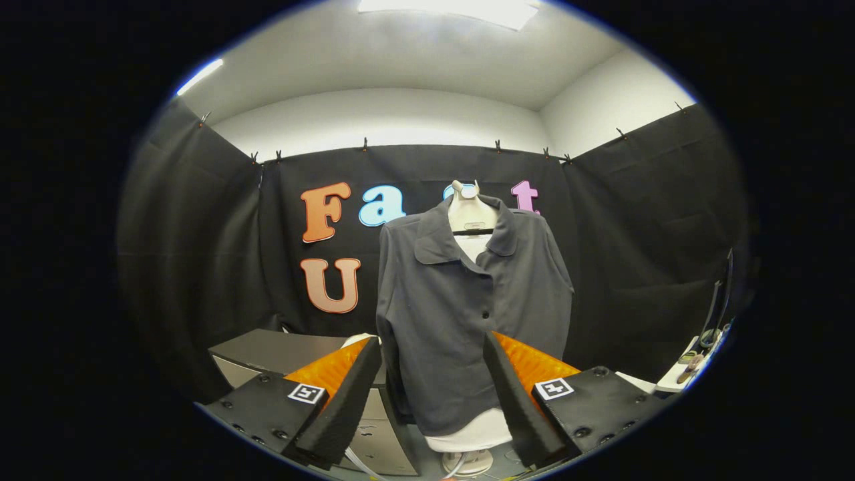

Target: Iron the clothes twice with a garment steamer, once on the left side and once on the right side.

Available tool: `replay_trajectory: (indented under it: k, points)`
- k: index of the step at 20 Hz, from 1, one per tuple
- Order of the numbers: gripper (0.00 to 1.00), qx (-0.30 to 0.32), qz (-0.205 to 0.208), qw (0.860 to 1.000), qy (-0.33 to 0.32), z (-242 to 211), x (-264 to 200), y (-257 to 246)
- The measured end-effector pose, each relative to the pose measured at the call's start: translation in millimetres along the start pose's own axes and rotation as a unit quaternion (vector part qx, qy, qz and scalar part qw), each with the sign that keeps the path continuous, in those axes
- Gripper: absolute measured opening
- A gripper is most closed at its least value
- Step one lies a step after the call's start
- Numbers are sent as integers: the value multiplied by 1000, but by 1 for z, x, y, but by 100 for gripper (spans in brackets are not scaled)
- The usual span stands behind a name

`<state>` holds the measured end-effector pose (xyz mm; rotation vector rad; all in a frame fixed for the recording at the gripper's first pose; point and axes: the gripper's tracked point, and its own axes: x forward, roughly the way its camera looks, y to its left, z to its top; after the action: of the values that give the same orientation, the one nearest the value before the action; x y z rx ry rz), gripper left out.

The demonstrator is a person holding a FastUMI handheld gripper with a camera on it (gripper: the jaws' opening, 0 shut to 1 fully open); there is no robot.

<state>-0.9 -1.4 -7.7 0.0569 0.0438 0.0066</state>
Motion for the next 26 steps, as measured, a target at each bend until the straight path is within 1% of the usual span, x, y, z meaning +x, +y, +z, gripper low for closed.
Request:
replay_trajectory:
  k: [4,11,15,21,24,26]
  points:
    - [98,-3,2,1000,2,1,4,4]
    - [98,3,12,1000,13,-7,24,33]
    - [98,14,40,999,34,-16,43,68]
    - [98,11,78,995,60,-28,80,129]
    - [98,25,91,993,77,-38,99,162]
    - [98,22,96,991,89,-45,115,182]
